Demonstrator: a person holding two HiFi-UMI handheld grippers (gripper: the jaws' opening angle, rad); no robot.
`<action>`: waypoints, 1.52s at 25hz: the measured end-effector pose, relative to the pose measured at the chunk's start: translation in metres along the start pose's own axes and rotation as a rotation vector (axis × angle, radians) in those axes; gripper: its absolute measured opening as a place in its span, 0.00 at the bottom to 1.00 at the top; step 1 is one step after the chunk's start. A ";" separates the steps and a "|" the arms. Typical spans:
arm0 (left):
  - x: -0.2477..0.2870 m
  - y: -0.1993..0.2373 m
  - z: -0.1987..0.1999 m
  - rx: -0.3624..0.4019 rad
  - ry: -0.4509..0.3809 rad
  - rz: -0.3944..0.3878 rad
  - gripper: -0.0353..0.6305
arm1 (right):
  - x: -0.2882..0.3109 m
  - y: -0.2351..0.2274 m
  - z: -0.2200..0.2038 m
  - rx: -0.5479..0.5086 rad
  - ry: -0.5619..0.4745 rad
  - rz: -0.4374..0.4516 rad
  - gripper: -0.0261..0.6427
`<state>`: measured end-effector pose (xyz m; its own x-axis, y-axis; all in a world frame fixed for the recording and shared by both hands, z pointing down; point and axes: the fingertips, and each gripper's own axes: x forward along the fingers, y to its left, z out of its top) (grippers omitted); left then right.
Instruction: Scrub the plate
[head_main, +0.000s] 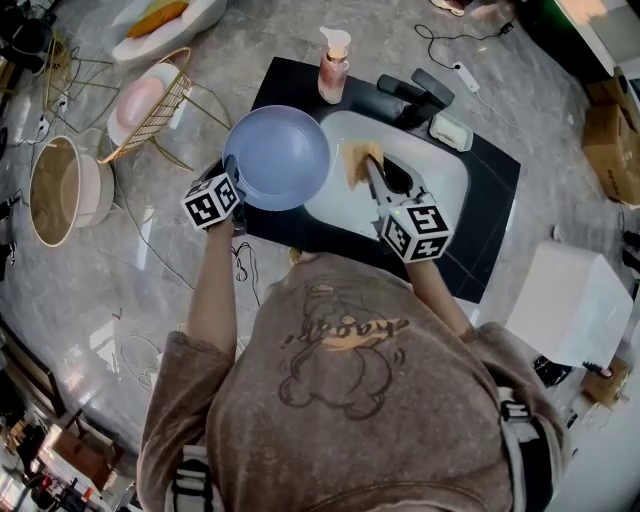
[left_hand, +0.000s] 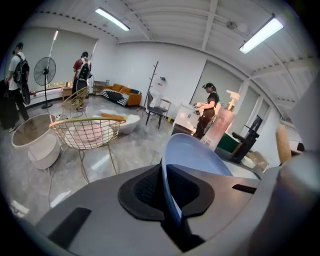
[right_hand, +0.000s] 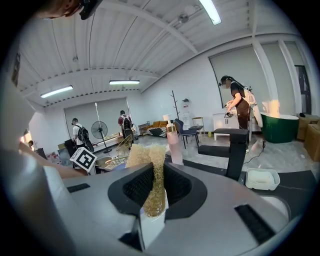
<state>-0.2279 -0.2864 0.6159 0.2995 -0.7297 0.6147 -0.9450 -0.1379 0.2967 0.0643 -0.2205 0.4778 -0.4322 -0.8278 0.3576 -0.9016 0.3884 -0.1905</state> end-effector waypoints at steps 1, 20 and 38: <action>-0.004 -0.004 0.003 -0.019 -0.014 -0.007 0.12 | -0.001 0.001 0.000 -0.002 -0.002 0.003 0.11; -0.085 -0.116 0.043 -0.011 -0.136 -0.170 0.11 | -0.028 0.042 0.022 -0.171 -0.065 0.139 0.11; -0.133 -0.196 0.049 0.050 -0.162 -0.331 0.11 | 0.007 0.106 0.045 -0.470 -0.029 0.257 0.11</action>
<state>-0.0888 -0.1949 0.4396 0.5693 -0.7360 0.3664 -0.8068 -0.4143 0.4213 -0.0333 -0.2037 0.4194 -0.6456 -0.6901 0.3271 -0.6806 0.7142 0.1635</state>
